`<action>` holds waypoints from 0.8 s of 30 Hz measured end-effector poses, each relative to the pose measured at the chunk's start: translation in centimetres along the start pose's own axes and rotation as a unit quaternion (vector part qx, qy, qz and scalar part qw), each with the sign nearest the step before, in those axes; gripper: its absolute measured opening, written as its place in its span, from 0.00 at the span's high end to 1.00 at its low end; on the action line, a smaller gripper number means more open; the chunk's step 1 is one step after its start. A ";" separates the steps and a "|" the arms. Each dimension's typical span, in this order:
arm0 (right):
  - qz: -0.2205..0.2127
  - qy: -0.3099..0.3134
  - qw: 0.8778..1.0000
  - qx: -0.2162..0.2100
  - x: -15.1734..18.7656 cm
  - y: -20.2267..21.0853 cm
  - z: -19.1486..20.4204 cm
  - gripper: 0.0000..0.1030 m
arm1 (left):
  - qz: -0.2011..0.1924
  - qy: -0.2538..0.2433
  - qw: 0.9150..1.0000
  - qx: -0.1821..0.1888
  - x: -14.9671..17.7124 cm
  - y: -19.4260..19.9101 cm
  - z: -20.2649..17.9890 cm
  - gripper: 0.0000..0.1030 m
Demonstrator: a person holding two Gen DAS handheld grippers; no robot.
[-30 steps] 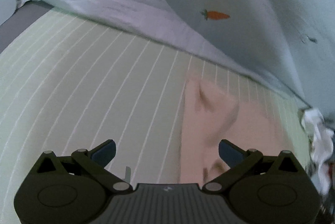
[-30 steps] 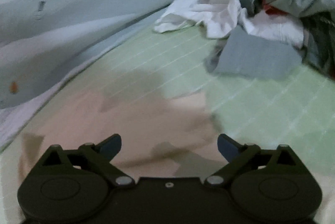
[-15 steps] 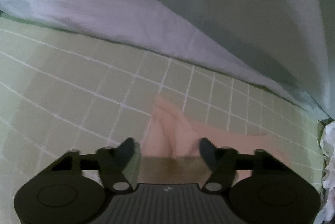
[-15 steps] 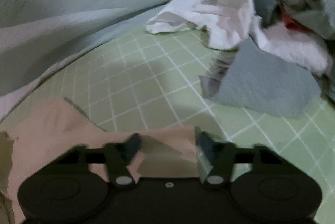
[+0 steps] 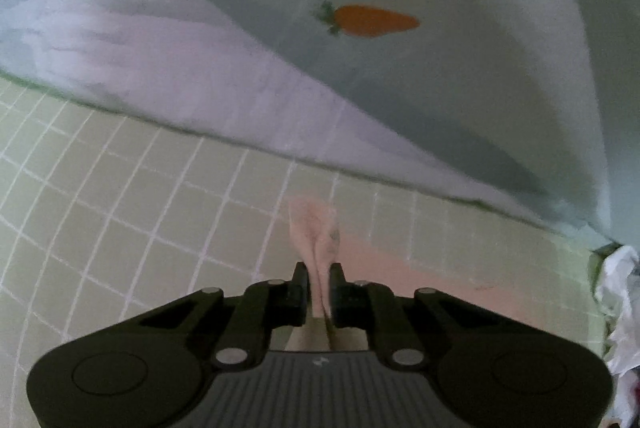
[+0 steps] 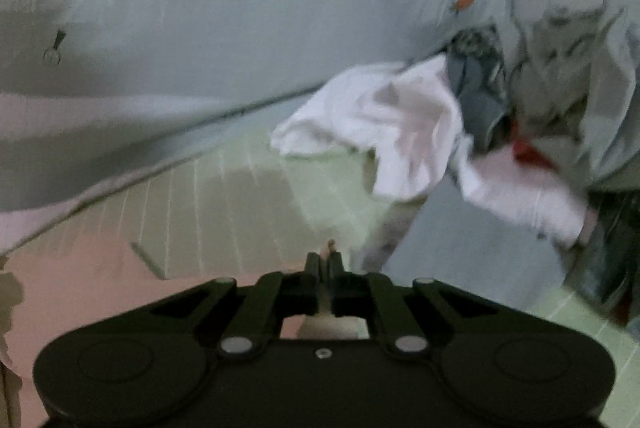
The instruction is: Fold clothes
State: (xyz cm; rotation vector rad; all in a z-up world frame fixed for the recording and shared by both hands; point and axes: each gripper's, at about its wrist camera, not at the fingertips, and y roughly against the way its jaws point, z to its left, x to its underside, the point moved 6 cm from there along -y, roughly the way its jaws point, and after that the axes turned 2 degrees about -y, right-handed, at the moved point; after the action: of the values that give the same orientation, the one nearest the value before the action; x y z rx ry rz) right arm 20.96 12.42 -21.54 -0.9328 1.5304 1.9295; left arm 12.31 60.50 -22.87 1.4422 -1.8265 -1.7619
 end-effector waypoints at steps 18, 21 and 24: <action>0.044 0.021 0.997 0.067 2.5 -5.2 -1.2 0.96 | -0.045 -0.107 0.993 -0.029 2.7 1.7 -0.7 0.35; 0.044 0.006 0.997 0.069 2.4 -5.4 -1.6 0.96 | -0.035 -0.127 0.991 -0.033 4.5 2.1 -0.4 0.35; 0.047 -0.005 0.997 0.063 2.4 -5.5 -1.7 0.96 | -0.014 -0.140 0.989 -0.048 5.9 0.9 -0.2 0.35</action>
State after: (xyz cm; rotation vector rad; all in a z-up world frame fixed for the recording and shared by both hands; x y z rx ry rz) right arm 23.87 12.03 -27.07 -0.8080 1.6973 1.8730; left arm 9.15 55.77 -24.68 1.2423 -1.8242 -2.1274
